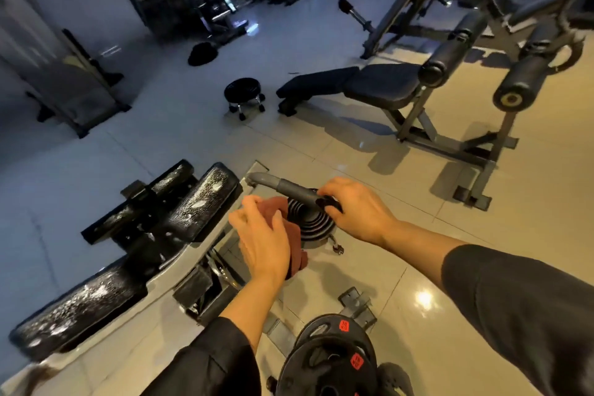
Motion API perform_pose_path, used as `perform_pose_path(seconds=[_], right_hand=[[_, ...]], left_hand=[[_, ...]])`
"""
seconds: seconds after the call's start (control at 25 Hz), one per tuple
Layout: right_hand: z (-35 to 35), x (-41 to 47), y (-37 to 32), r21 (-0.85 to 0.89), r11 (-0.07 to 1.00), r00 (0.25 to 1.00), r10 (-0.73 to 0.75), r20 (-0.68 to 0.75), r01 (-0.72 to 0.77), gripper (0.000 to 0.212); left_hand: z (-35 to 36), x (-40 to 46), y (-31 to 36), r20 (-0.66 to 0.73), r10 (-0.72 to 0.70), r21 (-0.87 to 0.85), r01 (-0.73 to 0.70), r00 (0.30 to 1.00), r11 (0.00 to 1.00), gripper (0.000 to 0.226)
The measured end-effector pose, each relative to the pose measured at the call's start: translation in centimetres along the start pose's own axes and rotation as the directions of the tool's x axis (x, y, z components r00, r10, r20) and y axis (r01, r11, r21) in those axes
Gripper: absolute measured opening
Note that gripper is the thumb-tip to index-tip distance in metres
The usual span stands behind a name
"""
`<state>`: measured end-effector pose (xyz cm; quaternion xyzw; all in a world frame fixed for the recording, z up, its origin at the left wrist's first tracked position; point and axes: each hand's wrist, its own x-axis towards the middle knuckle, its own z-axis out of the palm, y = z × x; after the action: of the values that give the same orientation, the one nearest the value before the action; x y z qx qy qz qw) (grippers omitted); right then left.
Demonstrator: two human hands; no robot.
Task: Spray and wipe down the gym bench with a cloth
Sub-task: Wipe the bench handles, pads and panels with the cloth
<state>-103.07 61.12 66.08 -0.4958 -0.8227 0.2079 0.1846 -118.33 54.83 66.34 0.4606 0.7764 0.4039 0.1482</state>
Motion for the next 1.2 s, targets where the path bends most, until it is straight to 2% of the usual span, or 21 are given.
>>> perform_pose_path(seconds=[0.08, 0.16, 0.32, 0.44, 0.48, 0.52, 0.6, 0.68, 0.84, 0.92, 1.0, 1.08, 1.2], right_hand=[[0.4, 0.8, 0.3, -0.121, 0.992, 0.998, -0.035, 0.060, 0.042, 0.034], [0.9, 1.1, 0.7, -0.216, 0.975, 0.993, -0.038, 0.107, 0.060, 0.038], [1.2, 1.0, 1.2, -0.225, 0.973, 0.990, -0.014, 0.138, 0.045, 0.051], [1.1, 0.8, 1.3, -0.207, 0.975, 0.991, -0.062, 0.118, 0.086, 0.048], [1.0, 0.7, 1.5, -0.203, 0.975, 0.990, -0.063, 0.127, 0.088, 0.048], [1.1, 0.5, 1.7, -0.210, 0.974, 0.988, -0.054, 0.142, 0.084, 0.050], [1.3, 0.3, 2.3, -0.239, 0.968, 0.987, -0.038, 0.157, 0.076, 0.056], [1.6, 0.1, 2.7, -0.231, 0.971, 0.989, -0.037, 0.145, 0.070, 0.060], [1.5, 0.2, 2.8, -0.174, 0.983, 0.987, -0.027, 0.158, 0.055, 0.058], [1.4, 0.2, 3.5, -0.116, 0.992, 0.986, -0.025, 0.167, 0.045, 0.058], [1.2, -0.1, 4.1, 0.034, 0.999, 0.981, -0.018, 0.194, 0.011, 0.060], [0.1, -0.2, 4.4, 0.323, 0.946, 0.979, -0.039, 0.198, -0.027, 0.061], [-2.5, 0.8, 3.7, 0.700, 0.708, 0.979, -0.061, 0.193, -0.094, 0.071]], left_hand=[[0.8, 1.2, 0.2, -0.023, -0.105, -0.097, 0.102, 0.994, 0.990, 0.028], [1.8, 2.0, 0.7, -0.035, -0.150, -0.190, 0.141, 0.988, 0.972, 0.031], [4.4, 1.8, 1.7, 0.057, -0.116, -0.238, 0.126, 0.992, 0.963, 0.030], [5.7, -0.4, 1.5, 0.191, -0.048, -0.220, 0.091, 0.980, 0.971, 0.032], [5.7, -1.0, 1.1, 0.193, -0.029, -0.208, 0.070, 0.981, 0.976, 0.032], [5.6, -1.3, 0.6, 0.149, -0.040, -0.209, 0.071, 0.988, 0.975, 0.032], [5.1, -0.7, 0.4, -0.042, -0.168, -0.246, 0.152, 0.985, 0.957, 0.030], [5.1, 0.6, 0.7, -0.108, -0.230, -0.279, 0.193, 0.967, 0.941, 0.029], [7.2, -0.3, 1.2, 0.087, -0.076, -0.266, 0.097, 0.993, 0.959, 0.037], [7.8, -2.2, 0.6, 0.228, -0.017, -0.297, 0.086, 0.973, 0.951, 0.042], [7.5, -3.1, 0.2, 0.310, 0.070, -0.265, 0.015, 0.948, 0.964, 0.042], [6.7, -2.6, 0.8, 0.268, 0.137, -0.274, -0.061, 0.954, 0.960, 0.034], [5.5, -0.2, 3.6, 0.090, 0.125, -0.311, -0.091, 0.988, 0.946, 0.024]])
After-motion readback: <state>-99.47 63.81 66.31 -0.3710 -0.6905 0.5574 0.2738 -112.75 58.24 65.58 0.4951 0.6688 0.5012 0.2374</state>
